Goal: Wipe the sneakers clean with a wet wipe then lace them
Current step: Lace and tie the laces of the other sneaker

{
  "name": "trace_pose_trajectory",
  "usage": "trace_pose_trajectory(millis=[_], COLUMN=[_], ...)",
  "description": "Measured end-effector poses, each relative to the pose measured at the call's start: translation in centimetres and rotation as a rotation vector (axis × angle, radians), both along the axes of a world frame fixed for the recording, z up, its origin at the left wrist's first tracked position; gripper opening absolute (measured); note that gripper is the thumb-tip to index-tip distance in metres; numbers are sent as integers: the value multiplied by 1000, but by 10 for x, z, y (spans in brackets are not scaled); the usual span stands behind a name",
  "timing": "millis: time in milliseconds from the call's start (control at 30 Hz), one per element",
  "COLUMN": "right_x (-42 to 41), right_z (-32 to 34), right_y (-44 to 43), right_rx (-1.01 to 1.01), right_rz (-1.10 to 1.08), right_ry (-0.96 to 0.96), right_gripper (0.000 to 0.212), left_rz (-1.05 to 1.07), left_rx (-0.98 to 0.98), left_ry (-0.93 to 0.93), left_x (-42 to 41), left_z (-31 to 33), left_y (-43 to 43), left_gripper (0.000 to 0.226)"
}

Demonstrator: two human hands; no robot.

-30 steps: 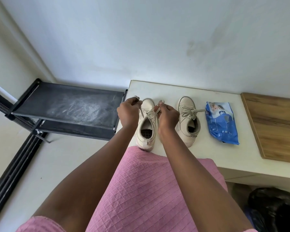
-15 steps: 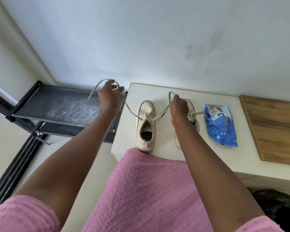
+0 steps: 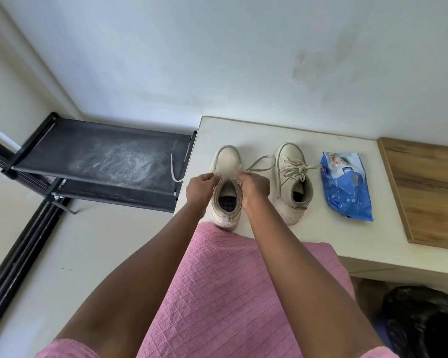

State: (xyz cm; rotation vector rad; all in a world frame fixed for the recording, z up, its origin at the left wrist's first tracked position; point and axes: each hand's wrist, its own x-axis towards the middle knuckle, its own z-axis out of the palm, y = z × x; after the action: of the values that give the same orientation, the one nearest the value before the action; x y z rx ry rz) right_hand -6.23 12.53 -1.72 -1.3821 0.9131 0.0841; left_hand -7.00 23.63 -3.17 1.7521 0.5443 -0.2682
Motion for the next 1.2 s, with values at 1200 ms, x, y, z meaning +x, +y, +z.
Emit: trace_pose_trajectory(millis=[1200], right_x=[13], right_z=[143], right_y=[-8], right_rx=[-305], right_rz=[376], right_ry=[-697], right_gripper=[23], left_rz=[16], left_rx=[111], left_ry=[-496], left_x=[22], left_z=[132], left_y=[-13], left_gripper=[18])
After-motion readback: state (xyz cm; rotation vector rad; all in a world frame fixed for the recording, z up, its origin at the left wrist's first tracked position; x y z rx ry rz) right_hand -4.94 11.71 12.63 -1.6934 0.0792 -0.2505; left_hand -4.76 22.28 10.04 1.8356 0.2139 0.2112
